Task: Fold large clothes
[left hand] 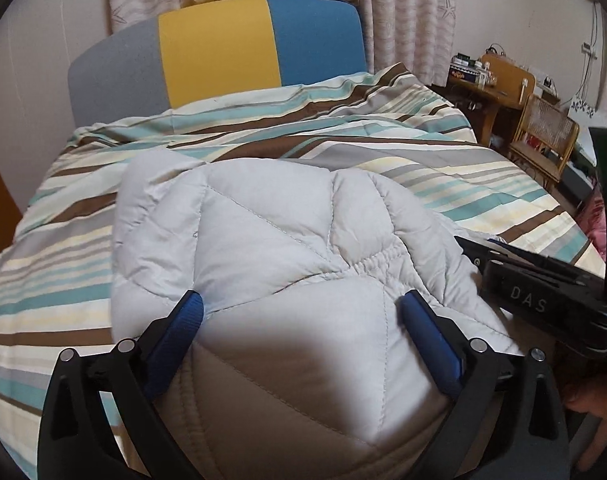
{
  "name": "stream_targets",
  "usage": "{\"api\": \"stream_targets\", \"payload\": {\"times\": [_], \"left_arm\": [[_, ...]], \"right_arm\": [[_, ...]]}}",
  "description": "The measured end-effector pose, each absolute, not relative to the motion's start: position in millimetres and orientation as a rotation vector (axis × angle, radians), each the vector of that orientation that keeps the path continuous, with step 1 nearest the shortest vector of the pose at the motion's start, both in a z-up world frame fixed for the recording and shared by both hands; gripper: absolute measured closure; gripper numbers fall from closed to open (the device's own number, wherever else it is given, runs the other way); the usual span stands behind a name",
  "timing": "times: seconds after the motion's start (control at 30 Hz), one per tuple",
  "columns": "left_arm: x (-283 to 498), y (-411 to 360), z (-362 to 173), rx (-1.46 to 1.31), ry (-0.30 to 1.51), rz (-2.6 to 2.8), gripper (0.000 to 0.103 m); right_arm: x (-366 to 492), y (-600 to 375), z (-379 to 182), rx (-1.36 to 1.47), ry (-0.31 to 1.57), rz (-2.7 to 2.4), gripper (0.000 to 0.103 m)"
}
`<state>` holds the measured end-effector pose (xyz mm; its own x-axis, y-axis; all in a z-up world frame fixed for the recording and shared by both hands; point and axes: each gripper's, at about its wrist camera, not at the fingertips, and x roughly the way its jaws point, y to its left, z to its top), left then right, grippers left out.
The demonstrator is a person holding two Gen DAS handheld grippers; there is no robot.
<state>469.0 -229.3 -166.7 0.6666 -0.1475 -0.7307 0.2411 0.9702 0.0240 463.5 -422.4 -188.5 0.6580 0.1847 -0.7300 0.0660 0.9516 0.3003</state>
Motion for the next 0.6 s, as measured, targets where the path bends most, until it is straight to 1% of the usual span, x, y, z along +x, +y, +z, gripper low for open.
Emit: {"api": "stream_targets", "payload": {"times": [0.2, 0.27, 0.33, 0.53, 0.6], "left_arm": [[466.7, -229.6, -170.2, 0.129, 0.791, -0.210, 0.004], [460.5, -230.5, -166.8, 0.147, 0.773, -0.198, 0.004], [450.0, -230.6, -161.2, 0.167, 0.748, -0.187, 0.003], [403.7, -224.3, -148.7, 0.155, 0.685, -0.214, 0.003], [387.0, -224.0, -149.2, 0.162, 0.656, -0.229, 0.003]], "right_arm": [[465.9, -420.4, -190.1, 0.302, 0.853, 0.046, 0.053], [460.3, -419.2, -184.1, 0.289, 0.832, 0.046, 0.052], [449.4, -418.6, -173.4, 0.279, 0.789, 0.051, 0.049], [399.8, -413.3, -142.9, 0.228, 0.671, 0.026, 0.049], [385.2, -413.7, -139.1, 0.240, 0.642, 0.029, 0.046]]}}
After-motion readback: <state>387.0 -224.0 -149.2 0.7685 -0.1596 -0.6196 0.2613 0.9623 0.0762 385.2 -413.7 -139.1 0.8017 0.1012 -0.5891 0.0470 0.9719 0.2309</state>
